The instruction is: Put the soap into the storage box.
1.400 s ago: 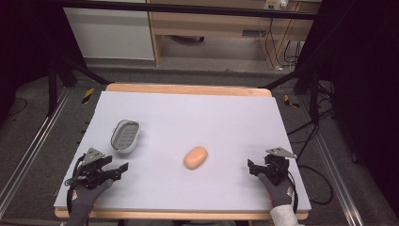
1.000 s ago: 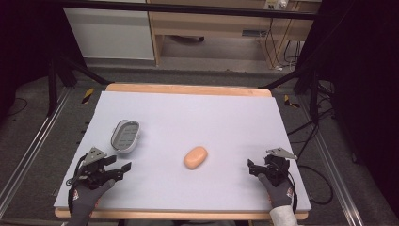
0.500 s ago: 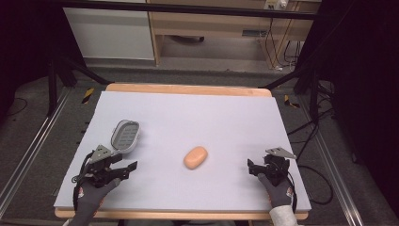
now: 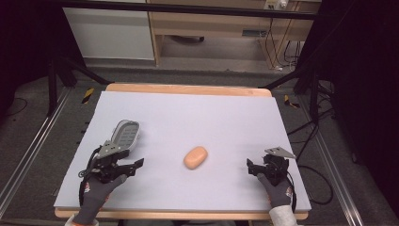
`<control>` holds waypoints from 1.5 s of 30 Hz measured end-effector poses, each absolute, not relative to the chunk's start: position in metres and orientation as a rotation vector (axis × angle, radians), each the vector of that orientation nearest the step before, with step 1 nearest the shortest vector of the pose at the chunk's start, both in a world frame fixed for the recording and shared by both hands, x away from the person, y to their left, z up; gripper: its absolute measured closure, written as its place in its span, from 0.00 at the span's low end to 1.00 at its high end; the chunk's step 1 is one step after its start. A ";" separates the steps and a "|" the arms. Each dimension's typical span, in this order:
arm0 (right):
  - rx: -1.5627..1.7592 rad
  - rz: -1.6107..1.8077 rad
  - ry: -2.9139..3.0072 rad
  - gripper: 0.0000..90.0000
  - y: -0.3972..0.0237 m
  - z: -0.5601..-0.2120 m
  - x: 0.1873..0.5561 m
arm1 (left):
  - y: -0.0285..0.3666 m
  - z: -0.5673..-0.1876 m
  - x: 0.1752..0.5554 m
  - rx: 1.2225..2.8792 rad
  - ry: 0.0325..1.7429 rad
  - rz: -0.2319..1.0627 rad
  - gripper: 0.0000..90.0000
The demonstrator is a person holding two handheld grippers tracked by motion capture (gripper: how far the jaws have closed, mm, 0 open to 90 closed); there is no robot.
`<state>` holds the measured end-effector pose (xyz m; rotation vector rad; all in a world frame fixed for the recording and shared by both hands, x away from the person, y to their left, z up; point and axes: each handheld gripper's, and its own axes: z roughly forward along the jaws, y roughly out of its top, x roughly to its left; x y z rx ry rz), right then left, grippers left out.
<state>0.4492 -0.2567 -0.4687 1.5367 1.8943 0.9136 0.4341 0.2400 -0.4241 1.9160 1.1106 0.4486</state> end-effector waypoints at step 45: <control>1.513 0.915 1.913 0.07 -0.253 -0.465 0.448 | 0.145 -0.395 0.471 2.036 0.942 0.404 0.33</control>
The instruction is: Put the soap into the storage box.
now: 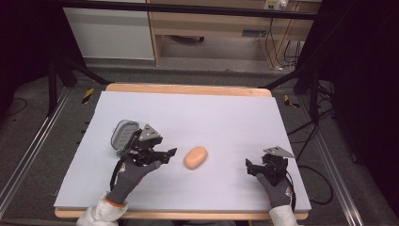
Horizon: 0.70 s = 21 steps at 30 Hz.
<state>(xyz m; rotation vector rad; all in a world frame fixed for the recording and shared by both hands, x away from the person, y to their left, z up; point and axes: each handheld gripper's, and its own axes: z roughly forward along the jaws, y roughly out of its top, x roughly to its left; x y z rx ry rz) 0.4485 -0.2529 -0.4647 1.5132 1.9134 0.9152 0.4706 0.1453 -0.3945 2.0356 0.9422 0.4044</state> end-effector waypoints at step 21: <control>1.506 0.926 1.914 0.07 -0.253 -0.464 0.448 | 0.101 -0.412 0.485 2.114 0.916 0.380 0.31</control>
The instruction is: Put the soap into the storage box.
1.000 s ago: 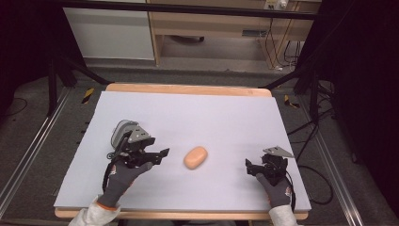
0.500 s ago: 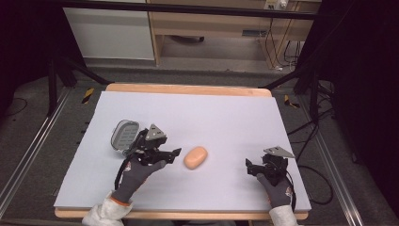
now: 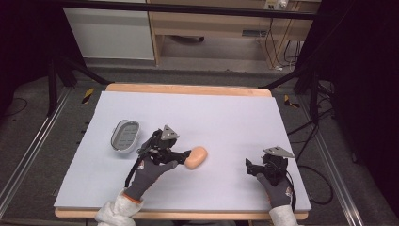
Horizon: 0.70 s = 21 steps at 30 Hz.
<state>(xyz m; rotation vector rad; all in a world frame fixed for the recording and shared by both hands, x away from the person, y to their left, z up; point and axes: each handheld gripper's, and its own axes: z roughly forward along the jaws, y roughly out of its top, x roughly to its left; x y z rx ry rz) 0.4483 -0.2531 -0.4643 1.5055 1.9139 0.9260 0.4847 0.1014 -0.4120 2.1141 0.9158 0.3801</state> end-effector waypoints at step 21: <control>1.507 0.925 1.918 0.07 -0.254 -0.465 0.449 | 0.075 -0.429 0.493 2.203 0.895 0.346 0.28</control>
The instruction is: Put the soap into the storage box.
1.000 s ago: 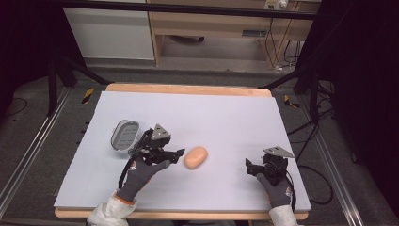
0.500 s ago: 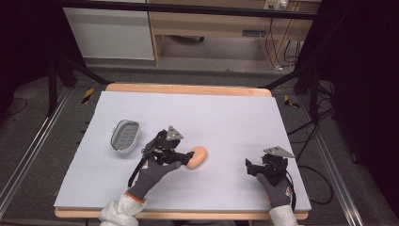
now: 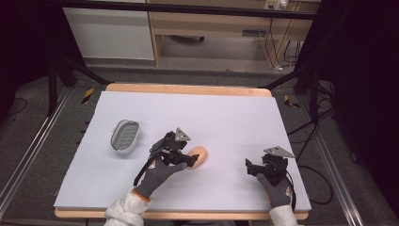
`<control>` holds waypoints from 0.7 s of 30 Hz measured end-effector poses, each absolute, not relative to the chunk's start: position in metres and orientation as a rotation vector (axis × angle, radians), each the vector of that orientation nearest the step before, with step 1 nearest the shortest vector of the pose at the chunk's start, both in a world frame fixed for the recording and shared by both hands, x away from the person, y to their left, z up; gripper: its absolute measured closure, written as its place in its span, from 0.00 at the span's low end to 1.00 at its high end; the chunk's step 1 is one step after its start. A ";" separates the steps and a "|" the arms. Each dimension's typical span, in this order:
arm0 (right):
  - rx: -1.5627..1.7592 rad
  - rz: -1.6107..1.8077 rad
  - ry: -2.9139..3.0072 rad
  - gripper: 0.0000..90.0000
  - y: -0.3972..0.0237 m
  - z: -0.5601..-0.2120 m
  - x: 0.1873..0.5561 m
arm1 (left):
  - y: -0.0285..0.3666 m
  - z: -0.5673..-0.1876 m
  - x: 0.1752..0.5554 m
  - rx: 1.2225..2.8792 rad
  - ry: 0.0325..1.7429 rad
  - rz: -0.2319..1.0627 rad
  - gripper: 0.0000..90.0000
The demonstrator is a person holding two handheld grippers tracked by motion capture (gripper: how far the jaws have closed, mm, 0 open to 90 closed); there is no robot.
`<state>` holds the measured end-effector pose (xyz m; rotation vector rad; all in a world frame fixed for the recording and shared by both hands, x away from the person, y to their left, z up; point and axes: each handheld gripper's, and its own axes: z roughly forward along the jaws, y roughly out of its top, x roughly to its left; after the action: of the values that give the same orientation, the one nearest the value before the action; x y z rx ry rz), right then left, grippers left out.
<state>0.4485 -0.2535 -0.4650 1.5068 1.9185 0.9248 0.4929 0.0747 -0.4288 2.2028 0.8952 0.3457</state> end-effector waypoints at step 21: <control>1.507 0.920 1.923 0.07 -0.253 -0.465 0.449 | 0.053 -0.448 0.500 2.303 0.895 0.321 0.28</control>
<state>0.4487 -0.2533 -0.4649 1.5067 1.9227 0.9195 0.4996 0.0530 -0.4479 2.3027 0.8949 0.3206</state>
